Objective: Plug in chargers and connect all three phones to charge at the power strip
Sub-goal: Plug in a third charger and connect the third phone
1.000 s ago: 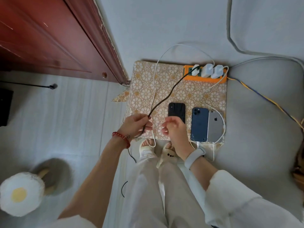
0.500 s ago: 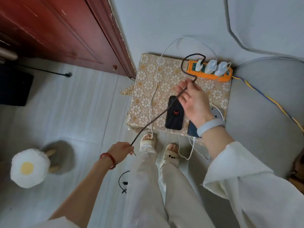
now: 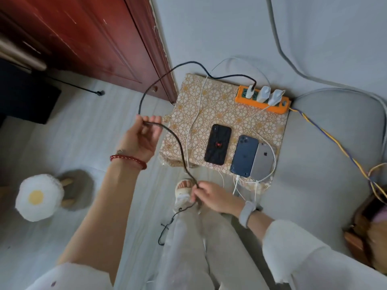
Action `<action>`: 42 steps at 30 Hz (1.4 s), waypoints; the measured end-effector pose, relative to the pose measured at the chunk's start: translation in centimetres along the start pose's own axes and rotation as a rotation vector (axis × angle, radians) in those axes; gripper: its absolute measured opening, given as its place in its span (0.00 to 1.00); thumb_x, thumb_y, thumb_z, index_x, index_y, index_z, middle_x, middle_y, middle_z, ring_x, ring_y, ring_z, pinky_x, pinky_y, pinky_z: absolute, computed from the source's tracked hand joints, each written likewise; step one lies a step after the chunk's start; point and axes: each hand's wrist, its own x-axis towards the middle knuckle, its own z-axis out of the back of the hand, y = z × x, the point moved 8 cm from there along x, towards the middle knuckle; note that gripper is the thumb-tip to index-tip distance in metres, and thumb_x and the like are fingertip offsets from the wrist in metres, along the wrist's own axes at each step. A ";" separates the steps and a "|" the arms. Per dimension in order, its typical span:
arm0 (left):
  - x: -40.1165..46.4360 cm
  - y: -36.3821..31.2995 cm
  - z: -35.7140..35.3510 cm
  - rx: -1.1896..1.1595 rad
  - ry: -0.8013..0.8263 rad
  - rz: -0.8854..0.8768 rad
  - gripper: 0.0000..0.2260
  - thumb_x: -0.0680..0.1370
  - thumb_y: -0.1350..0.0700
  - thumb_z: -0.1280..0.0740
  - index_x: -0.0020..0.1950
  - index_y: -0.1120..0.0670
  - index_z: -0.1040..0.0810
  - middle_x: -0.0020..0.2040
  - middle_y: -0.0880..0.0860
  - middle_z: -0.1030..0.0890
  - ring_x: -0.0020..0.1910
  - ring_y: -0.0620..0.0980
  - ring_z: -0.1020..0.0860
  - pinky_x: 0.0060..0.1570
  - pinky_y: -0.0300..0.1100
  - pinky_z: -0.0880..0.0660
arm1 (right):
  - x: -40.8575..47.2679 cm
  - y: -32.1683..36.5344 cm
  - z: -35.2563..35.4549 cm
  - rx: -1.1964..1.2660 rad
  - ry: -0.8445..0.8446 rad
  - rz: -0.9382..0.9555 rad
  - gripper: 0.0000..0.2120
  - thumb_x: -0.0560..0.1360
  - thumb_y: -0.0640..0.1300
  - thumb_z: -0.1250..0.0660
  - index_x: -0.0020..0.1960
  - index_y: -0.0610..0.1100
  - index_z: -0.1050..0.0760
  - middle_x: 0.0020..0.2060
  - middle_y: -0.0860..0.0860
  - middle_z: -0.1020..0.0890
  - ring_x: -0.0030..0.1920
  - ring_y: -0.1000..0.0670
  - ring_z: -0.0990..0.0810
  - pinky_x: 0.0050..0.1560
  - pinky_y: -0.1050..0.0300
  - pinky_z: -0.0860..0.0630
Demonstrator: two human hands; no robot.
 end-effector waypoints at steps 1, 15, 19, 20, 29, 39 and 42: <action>-0.1 -0.7 0.4 -0.009 -0.013 -0.047 0.19 0.79 0.51 0.46 0.35 0.56 0.23 0.33 0.50 0.17 0.40 0.46 0.17 0.35 0.38 0.20 | -0.5 -0.7 1.4 0.000 -0.069 -0.016 0.12 0.79 0.41 0.47 0.45 0.37 0.27 0.42 0.39 0.19 0.39 0.48 0.19 0.43 0.58 0.22; -7.1 15.5 3.4 0.988 0.227 0.264 0.08 0.77 0.66 0.43 0.43 0.61 0.25 0.39 0.55 0.22 0.33 0.37 0.22 0.34 0.28 0.26 | -1.3 3.0 13.4 1.021 -0.495 0.249 0.10 0.78 0.44 0.41 0.50 0.39 0.24 0.39 0.45 0.15 0.44 0.43 0.16 0.44 0.54 0.19; -6.7 11.2 2.1 0.467 0.158 0.170 0.11 0.79 0.64 0.47 0.41 0.60 0.28 0.34 0.53 0.19 0.41 0.52 0.17 0.42 0.46 0.19 | -0.9 1.7 9.1 0.752 -0.281 0.105 0.13 0.74 0.41 0.40 0.57 0.44 0.26 0.52 0.45 0.18 0.55 0.46 0.20 0.52 0.55 0.21; -6.5 10.0 1.3 0.360 0.182 0.137 0.11 0.78 0.63 0.47 0.41 0.59 0.28 0.34 0.53 0.19 0.41 0.53 0.17 0.42 0.47 0.19 | -1.0 1.4 6.9 0.675 -0.191 0.079 0.15 0.72 0.38 0.40 0.58 0.44 0.26 0.54 0.44 0.19 0.57 0.47 0.22 0.53 0.56 0.23; -3.7 4.4 2.4 0.143 -0.051 -0.042 0.11 0.79 0.60 0.47 0.42 0.57 0.27 0.27 0.48 0.22 0.27 0.45 0.23 0.29 0.36 0.24 | -1.3 -2.5 2.7 -0.068 -0.129 -0.031 0.06 0.75 0.39 0.39 0.44 0.42 0.23 0.37 0.50 0.23 0.38 0.51 0.25 0.38 0.62 0.31; -6.1 3.3 10.6 1.284 -0.685 -0.210 0.23 0.77 0.60 0.40 0.71 0.62 0.41 0.71 0.65 0.39 0.65 0.61 0.33 0.64 0.50 0.34 | -2.3 -1.3 7.9 -0.237 -0.308 0.111 0.08 0.74 0.44 0.35 0.49 0.42 0.19 0.39 0.55 0.21 0.38 0.59 0.25 0.40 0.74 0.31; -7.6 6.4 4.6 1.557 -0.239 -0.615 0.20 0.75 0.61 0.37 0.66 0.62 0.32 0.64 0.65 0.28 0.62 0.61 0.30 0.64 0.54 0.35 | -1.9 0.8 6.1 -0.211 -0.272 0.154 0.07 0.74 0.44 0.34 0.47 0.42 0.19 0.35 0.59 0.22 0.35 0.62 0.25 0.36 0.71 0.32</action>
